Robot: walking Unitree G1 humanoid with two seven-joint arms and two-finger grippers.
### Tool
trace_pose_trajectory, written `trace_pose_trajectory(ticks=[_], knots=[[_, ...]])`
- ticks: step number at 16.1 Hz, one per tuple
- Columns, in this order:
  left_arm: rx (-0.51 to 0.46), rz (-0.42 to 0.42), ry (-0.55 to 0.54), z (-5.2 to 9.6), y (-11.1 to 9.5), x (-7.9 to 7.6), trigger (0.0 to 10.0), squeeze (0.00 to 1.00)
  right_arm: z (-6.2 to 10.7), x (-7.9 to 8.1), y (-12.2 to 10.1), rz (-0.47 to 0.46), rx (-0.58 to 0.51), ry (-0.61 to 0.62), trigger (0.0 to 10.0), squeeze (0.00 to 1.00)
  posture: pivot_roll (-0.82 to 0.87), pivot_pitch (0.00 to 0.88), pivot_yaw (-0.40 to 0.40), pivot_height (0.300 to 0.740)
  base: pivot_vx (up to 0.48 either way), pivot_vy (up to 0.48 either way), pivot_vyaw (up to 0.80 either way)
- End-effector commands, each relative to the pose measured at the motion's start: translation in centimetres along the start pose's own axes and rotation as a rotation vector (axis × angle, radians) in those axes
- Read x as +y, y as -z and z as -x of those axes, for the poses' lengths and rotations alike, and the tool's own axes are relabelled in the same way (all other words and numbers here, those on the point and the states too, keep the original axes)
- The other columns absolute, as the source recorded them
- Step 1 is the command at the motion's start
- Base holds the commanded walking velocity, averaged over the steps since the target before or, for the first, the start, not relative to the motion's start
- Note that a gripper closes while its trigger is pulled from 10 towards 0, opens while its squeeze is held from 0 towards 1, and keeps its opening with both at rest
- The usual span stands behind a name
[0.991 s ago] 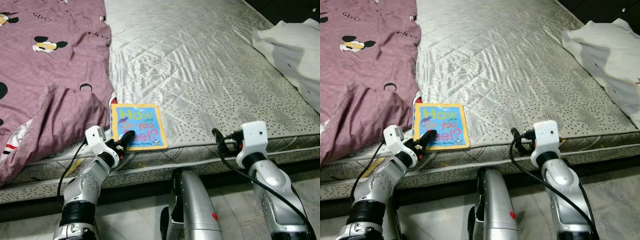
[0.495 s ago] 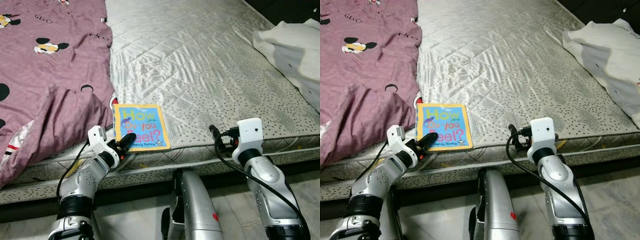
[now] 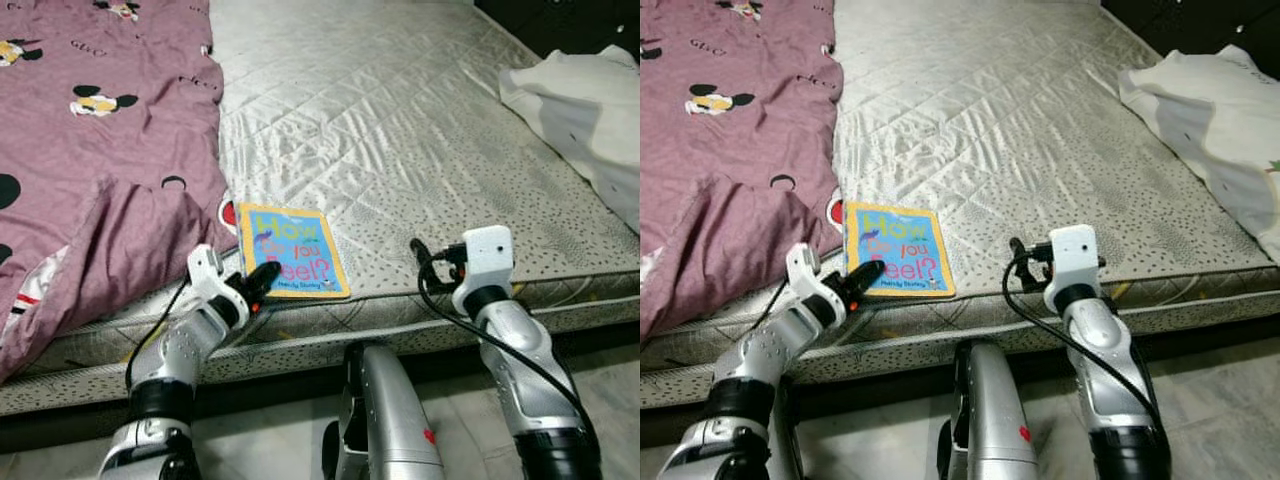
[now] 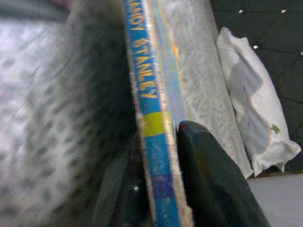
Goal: Clean up the room
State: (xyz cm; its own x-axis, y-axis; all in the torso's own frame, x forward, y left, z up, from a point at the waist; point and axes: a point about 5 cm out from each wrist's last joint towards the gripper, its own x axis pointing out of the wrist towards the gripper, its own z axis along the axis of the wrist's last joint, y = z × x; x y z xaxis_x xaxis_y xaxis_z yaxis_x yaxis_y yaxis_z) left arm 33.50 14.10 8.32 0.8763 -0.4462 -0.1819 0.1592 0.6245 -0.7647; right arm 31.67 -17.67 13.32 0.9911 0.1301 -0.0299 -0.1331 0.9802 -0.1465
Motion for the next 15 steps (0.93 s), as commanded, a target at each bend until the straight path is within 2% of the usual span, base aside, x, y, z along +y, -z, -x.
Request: trace_pose_trajectory(ticks=[1, 3, 5, 7, 8, 9, 11, 12, 15], knots=[[-0.027, -0.037, -0.008, -0.3, -0.8, -0.3, 0.0, 0.00, -0.2, -0.2, -0.2, 0.008, -0.012, 0.013, 10.0, 0.00, -0.12, 0.021, -0.101, 0.466, 0.000, 0.000, 0.00], [-0.069, -0.061, -0.006, -0.5, -1.8, -0.7, 0.0, 0.00, -0.9, -0.1, -0.4, 0.004, -0.025, 0.018, 10.0, 0.00, -0.10, 0.000, -0.096, 0.466, 0.000, 0.000, 0.00], [-0.124, -0.128, -0.020, -0.5, -2.8, -1.3, 0.0, 0.00, -1.5, 0.2, -0.7, -0.009, -0.047, 0.028, 10.0, 0.00, -0.09, 0.000, -0.089, 0.466, 0.000, 0.000, 0.00], [-0.182, -0.218, -0.041, 0.1, -3.3, -1.7, 0.0, 0.00, -2.1, 0.7, -1.1, -0.060, -0.074, 0.031, 10.0, 0.00, -0.07, 0.000, -0.081, 0.466, 0.000, 0.000, 0.00], [-0.234, -0.315, -0.077, 1.0, -3.8, -1.8, 0.0, 0.00, -2.6, 1.1, -1.4, -0.127, -0.080, 0.031, 10.0, 0.00, -0.06, 0.000, -0.077, 0.466, 0.000, 0.000, 0.00], [-0.248, -0.340, -0.091, 1.3, -4.0, -1.8, 0.0, 0.00, -2.7, 1.3, -1.4, -0.147, -0.080, 0.029, 10.0, 0.00, -0.05, 0.000, -0.076, 0.466, 0.000, 0.000, 0.00], [-0.287, -0.450, -0.136, 2.8, -4.6, -1.8, 0.0, 0.00, -3.2, 1.9, -1.2, -0.226, -0.068, 0.020, 10.0, 0.00, -0.03, 0.000, -0.071, 0.466, 0.000, 0.000, 0.00], [-0.300, -0.514, -0.183, 3.7, -4.5, -1.4, 0.0, 0.00, -3.4, 1.9, -1.5, -0.289, -0.099, 0.051, 10.0, 0.00, -0.01, 0.000, -0.068, 0.466, 0.000, 0.000, 0.00], [-0.351, -0.605, -0.276, 5.4, -4.3, -0.6, 0.0, 0.00, -4.4, 2.8, -2.5, -0.355, -0.144, 0.038, 10.0, 0.00, 0.03, 0.000, -0.078, 0.466, 0.000, 0.000, 0.00]])
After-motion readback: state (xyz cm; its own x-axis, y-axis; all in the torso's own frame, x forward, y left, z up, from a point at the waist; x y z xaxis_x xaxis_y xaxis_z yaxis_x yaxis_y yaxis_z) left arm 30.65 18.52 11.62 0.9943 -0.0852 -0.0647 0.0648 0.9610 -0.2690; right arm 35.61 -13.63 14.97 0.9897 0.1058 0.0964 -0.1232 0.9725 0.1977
